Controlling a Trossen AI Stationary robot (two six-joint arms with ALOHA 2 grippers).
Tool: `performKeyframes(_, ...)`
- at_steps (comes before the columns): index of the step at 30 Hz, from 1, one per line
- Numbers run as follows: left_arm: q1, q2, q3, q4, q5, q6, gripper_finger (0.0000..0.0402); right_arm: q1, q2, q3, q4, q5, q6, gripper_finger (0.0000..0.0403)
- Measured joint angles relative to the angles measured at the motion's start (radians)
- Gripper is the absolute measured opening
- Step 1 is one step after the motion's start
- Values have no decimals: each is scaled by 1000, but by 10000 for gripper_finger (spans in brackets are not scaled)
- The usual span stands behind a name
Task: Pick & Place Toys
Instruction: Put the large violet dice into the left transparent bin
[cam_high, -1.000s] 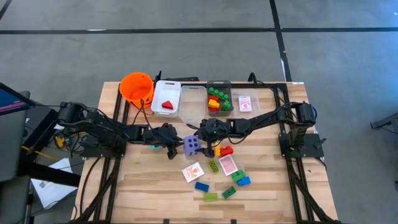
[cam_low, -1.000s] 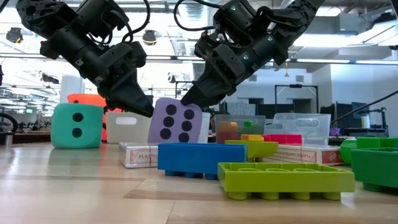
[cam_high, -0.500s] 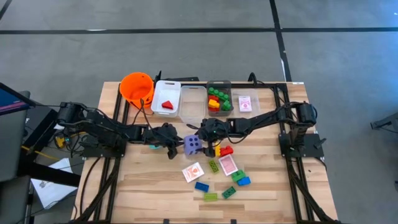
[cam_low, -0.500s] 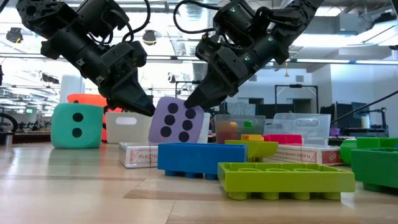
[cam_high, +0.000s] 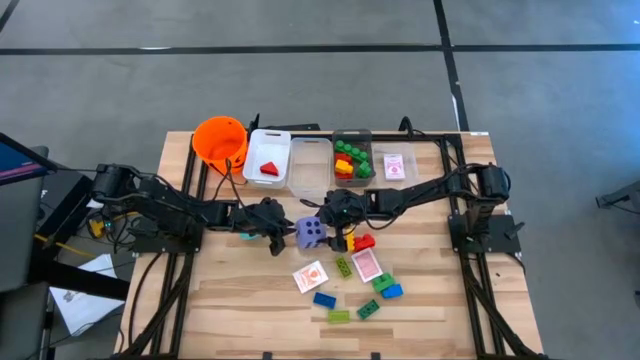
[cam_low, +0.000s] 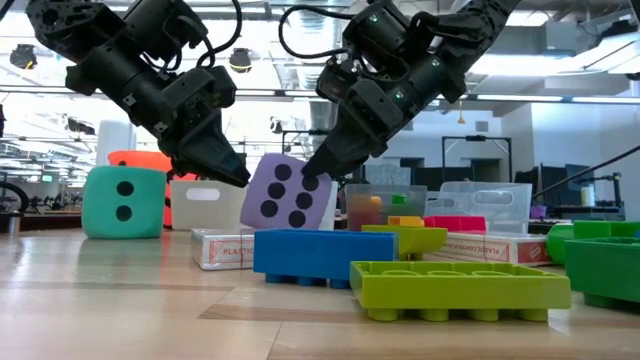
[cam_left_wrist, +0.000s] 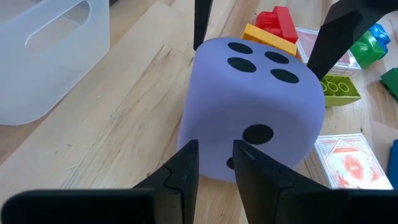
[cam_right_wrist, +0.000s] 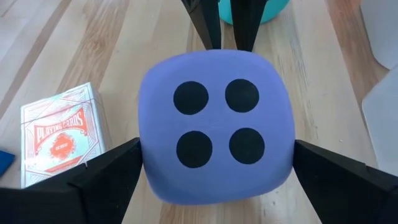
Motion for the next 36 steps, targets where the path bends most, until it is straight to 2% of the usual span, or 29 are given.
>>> performKeyframes(12,0,0,0,7,0,0,92,20,1,-2,-15,-11,4,393)
performKeyframes(25,1,0,0,7,-1,0,92,18,4,-4,21,-14,15,332)
performKeyframes(36,4,-13,0,61,-1,28,92,2,0,-4,21,-21,22,327)
